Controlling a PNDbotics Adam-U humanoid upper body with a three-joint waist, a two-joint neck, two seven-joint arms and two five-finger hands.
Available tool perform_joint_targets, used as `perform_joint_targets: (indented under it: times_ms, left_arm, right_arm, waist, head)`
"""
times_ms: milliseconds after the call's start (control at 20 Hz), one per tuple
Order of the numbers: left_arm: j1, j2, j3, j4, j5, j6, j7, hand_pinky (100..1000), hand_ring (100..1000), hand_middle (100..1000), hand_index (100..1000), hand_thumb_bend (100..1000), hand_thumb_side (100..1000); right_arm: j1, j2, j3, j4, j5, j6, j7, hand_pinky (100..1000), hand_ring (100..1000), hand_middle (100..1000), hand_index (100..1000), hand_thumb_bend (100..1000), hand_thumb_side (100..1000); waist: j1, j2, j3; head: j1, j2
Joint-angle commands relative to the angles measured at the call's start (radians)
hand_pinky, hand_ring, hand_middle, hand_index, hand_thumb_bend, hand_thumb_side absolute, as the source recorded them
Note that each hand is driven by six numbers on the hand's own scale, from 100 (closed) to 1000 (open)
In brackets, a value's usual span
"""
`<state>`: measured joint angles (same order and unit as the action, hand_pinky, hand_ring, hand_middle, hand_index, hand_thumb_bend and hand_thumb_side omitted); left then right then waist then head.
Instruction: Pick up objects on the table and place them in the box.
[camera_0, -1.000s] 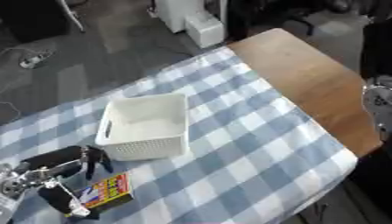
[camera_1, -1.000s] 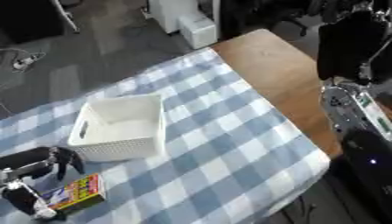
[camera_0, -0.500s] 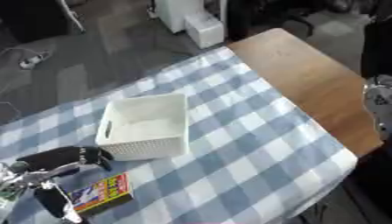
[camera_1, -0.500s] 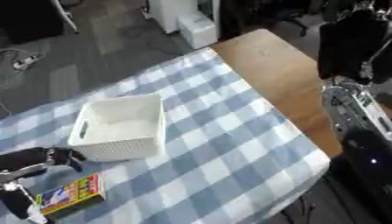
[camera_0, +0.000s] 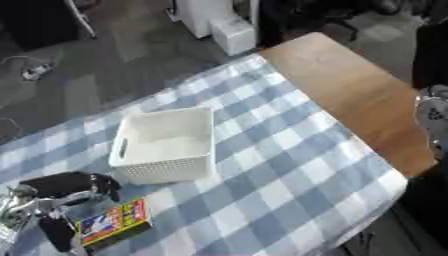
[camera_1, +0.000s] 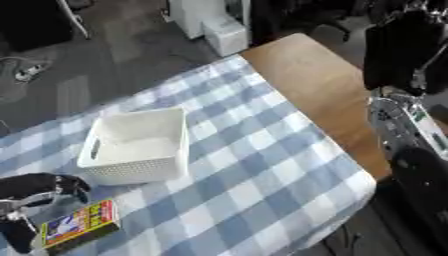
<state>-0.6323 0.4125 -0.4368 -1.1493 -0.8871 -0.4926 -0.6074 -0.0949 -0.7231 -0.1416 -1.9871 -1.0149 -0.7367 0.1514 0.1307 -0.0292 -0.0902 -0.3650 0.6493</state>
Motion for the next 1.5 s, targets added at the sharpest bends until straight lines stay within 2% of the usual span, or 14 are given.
perform_joint_targets:
  times_ms: [50, 450, 750, 950, 1100, 1150, 1200, 1250, 1300, 1350, 1400, 1500]
  left_arm:
    - [-0.007, 0.014, -0.003, -0.01, -0.021, -0.136, -0.137, 736, 808, 853, 812, 948, 417]
    - [-0.003, 0.016, -0.019, -0.005, -0.032, -0.14, -0.15, 750, 820, 857, 815, 948, 424]
    - [0.0, 0.018, -0.025, -0.014, -0.058, -0.127, -0.136, 751, 825, 851, 803, 914, 477]
    - [0.002, 0.019, -0.026, -0.015, -0.073, -0.124, -0.114, 717, 808, 831, 788, 881, 496]
    - [0.002, 0.02, -0.026, -0.018, -0.083, -0.121, -0.093, 600, 757, 786, 751, 826, 501]
    - [0.001, 0.02, -0.026, -0.02, -0.088, -0.119, -0.083, 534, 720, 761, 733, 802, 494]
    - [0.001, 0.02, -0.026, -0.021, -0.092, -0.117, -0.073, 534, 720, 761, 733, 802, 494]
    - [0.002, 0.02, -0.026, -0.021, -0.096, -0.116, -0.064, 439, 645, 699, 700, 782, 468]
    - [0.001, 0.021, -0.025, -0.023, -0.103, -0.113, -0.053, 386, 604, 660, 678, 775, 449]
    - [0.001, 0.021, -0.025, -0.024, -0.109, -0.112, -0.043, 375, 598, 676, 687, 778, 456]
    - [0.002, 0.021, -0.024, -0.025, -0.115, -0.111, -0.03, 280, 526, 581, 617, 735, 423]
    - [0.003, 0.021, -0.024, -0.027, -0.124, -0.112, 0.002, 192, 464, 515, 552, 673, 417]
  right_arm:
    - [-0.02, -0.034, -0.011, -0.013, -0.001, 0.001, -0.003, 427, 357, 400, 596, 100, 1000]
    - [-0.02, -0.035, -0.011, -0.013, -0.001, 0.002, -0.003, 427, 357, 400, 596, 100, 1000]
    - [-0.02, -0.034, -0.011, -0.013, 0.0, 0.001, -0.002, 427, 357, 400, 596, 100, 1000]
    - [-0.02, -0.035, -0.012, -0.013, 0.0, 0.001, -0.003, 427, 357, 400, 596, 100, 1000]
    - [-0.02, -0.035, -0.012, -0.013, 0.001, 0.002, -0.003, 427, 357, 400, 596, 100, 1000]
    - [-0.02, -0.035, -0.012, -0.013, 0.001, 0.002, -0.002, 427, 357, 400, 596, 100, 1000]
    - [-0.02, -0.035, -0.012, -0.013, 0.001, 0.001, -0.002, 427, 357, 400, 596, 100, 1000]
    - [-0.02, -0.035, -0.012, -0.013, 0.001, 0.001, -0.002, 427, 357, 399, 596, 100, 1000]
    - [-0.02, -0.035, -0.012, -0.013, 0.002, 0.001, -0.002, 427, 357, 399, 596, 100, 1000]
    - [-0.02, -0.035, -0.012, -0.013, 0.002, 0.001, -0.002, 427, 357, 399, 596, 100, 1000]
    - [-0.02, -0.035, -0.012, -0.013, 0.002, 0.001, -0.002, 427, 357, 399, 596, 100, 1000]
    - [-0.02, -0.035, -0.012, -0.013, 0.002, 0.001, -0.003, 427, 356, 399, 596, 100, 1000]
  waist:
    - [-0.006, -0.008, 0.0]
    - [-0.006, -0.008, 0.0]
    - [-0.006, -0.008, 0.0]
    - [-0.006, -0.008, 0.0]
    - [-0.006, -0.008, 0.0]
    - [-0.006, -0.008, 0.0]
    - [-0.006, -0.008, 0.0]
    - [-0.006, -0.008, -0.001]
    - [-0.006, -0.008, 0.0]
    - [-0.006, -0.008, 0.0]
    - [-0.006, -0.008, 0.0]
    - [-0.006, -0.008, 0.0]
  head:
    - [-0.008, -0.012]
    - [-0.01, -0.017]
    - [-0.01, -0.017]
    - [-0.009, -0.017]
    - [-0.007, -0.011]
    - [-0.007, -0.009]
    - [-0.006, -0.007]
    - [-0.006, -0.006]
    - [-0.006, -0.005]
    - [-0.006, -0.004]
    - [-0.005, -0.004]
    - [-0.005, -0.004]
